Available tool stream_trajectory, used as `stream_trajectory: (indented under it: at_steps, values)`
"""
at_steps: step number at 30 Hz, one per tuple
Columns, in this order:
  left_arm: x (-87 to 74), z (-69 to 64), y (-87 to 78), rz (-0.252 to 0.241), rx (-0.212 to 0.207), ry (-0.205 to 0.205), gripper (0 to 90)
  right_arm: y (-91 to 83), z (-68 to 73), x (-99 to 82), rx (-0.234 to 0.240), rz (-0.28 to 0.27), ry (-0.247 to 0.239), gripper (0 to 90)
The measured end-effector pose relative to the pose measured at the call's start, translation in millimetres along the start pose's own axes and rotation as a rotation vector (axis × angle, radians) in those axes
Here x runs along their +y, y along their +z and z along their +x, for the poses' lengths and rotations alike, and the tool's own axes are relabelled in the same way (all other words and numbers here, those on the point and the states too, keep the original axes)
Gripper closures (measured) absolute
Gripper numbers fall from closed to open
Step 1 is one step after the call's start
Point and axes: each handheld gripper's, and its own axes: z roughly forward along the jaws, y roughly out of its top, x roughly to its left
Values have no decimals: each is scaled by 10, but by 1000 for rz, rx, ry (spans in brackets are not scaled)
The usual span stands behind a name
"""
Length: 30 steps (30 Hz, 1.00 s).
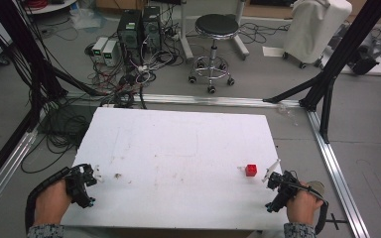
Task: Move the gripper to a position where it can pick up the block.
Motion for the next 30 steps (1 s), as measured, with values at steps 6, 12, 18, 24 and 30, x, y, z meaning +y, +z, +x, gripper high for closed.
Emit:
stream_trajectory:
  at_steps: [6,12,18,24,30]
  values:
    - [-13,-3,-13,4,12,-18,235,-12,0,-7,0,-6,7,26]
    - [-1,-9,-11,0,9,-12,235,-34,1,-12,-3,-12,12,26]
    - [-9,1,0,-3,3,-15,235,-28,-9,-16,0,-6,12,26]
    - [-11,-2,3,-7,8,-14,235,-33,-14,-28,-11,-22,16,26]
    - [-13,-6,26,-20,9,-14,235,-59,-33,-71,-16,-49,24,26]
